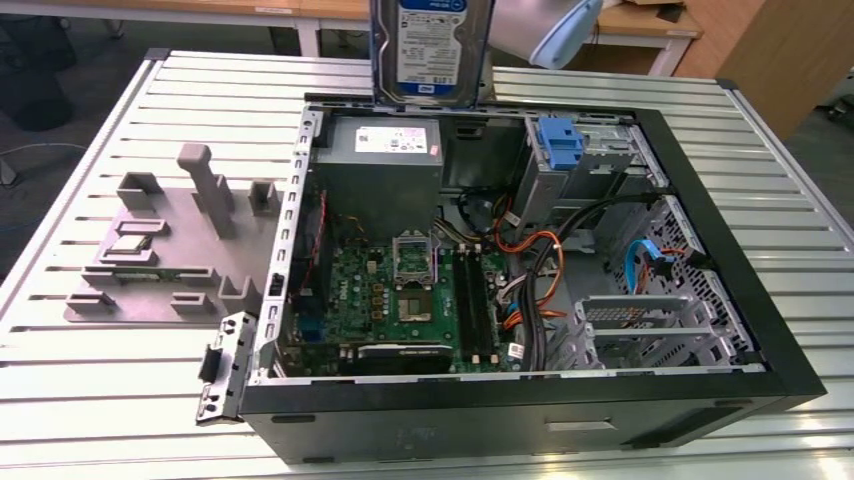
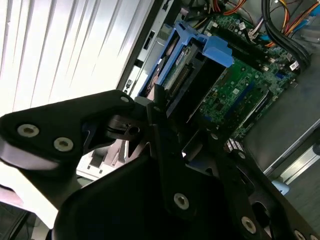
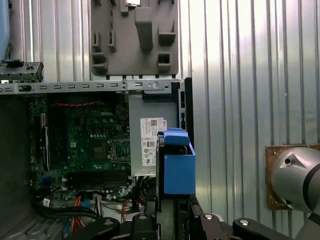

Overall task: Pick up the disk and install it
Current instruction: 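Pick up the disk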

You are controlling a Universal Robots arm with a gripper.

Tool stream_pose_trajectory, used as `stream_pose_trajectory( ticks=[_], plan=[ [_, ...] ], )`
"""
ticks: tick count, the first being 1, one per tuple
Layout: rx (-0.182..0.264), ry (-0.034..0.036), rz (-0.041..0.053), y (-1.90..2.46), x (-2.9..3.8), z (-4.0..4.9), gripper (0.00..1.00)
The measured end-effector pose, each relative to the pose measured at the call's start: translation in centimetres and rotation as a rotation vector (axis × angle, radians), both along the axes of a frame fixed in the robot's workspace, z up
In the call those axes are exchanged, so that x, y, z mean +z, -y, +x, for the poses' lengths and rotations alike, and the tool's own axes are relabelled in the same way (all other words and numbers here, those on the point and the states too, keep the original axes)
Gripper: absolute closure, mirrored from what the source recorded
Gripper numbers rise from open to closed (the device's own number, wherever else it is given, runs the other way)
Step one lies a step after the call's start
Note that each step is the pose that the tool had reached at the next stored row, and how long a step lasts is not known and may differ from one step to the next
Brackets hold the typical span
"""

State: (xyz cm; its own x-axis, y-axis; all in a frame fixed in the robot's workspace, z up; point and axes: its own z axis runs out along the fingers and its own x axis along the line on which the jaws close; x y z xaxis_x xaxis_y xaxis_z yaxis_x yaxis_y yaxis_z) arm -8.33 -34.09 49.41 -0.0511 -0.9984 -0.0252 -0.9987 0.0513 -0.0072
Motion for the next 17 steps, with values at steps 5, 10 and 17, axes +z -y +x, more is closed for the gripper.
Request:
stream_pose_trajectory(
  ticks=[5, 10, 17],
  plan=[
    [0.0, 0.0, 0.0001, 0.05, -0.01, 0.29, 0.65],
    [0.0, 0.0, 0.0, 0.41, -0.01, 0.64, 0.65],
    [0.0, 0.0, 0.0, 1.66, -0.01, 1.21, 0.65]
  ],
)
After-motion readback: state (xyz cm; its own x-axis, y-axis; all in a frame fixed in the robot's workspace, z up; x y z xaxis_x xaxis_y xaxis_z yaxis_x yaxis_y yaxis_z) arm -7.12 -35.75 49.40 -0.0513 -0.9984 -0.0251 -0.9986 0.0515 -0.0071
